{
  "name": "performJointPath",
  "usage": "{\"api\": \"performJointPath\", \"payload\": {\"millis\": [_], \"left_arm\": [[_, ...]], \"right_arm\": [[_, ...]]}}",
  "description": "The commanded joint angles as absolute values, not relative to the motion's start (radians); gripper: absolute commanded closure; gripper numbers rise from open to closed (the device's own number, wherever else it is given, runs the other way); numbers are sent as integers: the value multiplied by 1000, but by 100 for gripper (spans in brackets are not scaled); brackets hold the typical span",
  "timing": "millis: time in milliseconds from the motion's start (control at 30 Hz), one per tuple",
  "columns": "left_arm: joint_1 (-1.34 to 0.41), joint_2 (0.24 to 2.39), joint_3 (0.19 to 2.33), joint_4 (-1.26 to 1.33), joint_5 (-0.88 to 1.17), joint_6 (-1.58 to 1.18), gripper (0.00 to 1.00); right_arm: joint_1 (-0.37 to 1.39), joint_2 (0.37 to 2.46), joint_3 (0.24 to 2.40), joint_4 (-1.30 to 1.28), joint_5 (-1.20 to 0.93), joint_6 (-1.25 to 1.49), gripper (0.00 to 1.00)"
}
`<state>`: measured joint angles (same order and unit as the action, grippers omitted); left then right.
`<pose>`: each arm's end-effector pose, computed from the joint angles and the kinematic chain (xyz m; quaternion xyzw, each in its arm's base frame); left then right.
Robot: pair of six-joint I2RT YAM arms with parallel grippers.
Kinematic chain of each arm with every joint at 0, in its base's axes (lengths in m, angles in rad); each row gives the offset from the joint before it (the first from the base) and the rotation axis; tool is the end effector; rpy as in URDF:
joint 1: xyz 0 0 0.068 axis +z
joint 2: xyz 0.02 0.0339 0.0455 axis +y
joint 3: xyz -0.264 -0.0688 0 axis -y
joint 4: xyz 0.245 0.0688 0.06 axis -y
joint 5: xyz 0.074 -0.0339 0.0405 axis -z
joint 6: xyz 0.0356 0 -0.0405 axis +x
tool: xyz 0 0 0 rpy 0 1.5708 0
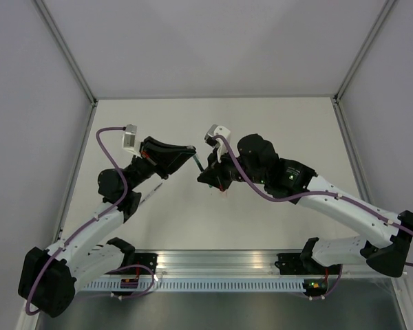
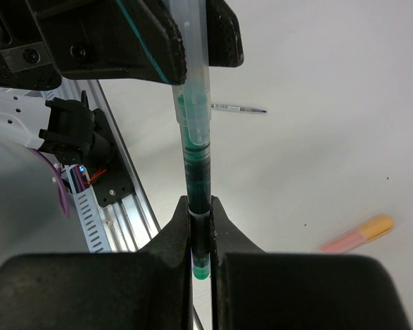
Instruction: Insert the pens into the pen caps
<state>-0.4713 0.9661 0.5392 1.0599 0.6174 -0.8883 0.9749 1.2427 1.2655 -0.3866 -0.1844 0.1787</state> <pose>0.1696 -0.1096 0.3448 0.1760 0.4773 -0.6411 0.5747 0.1519 0.2357 0.3902 -0.3660 0.7355 0.3717 0.4323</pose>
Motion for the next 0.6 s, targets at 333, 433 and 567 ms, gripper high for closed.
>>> {"api": "performJointPath", "payload": {"millis": [333,433,567], "left_arm": [[-522,1009,457,919,980,-865,98],[-522,1029,450,969,983,-900,98],[-523,1028,452,973,980,-896,98]], "right_arm": [[882,1173,1490,54,-44,175,100],[882,1190,1493,52,-57,183,100],[870,1209,1500,48,-89,183,100]]}}
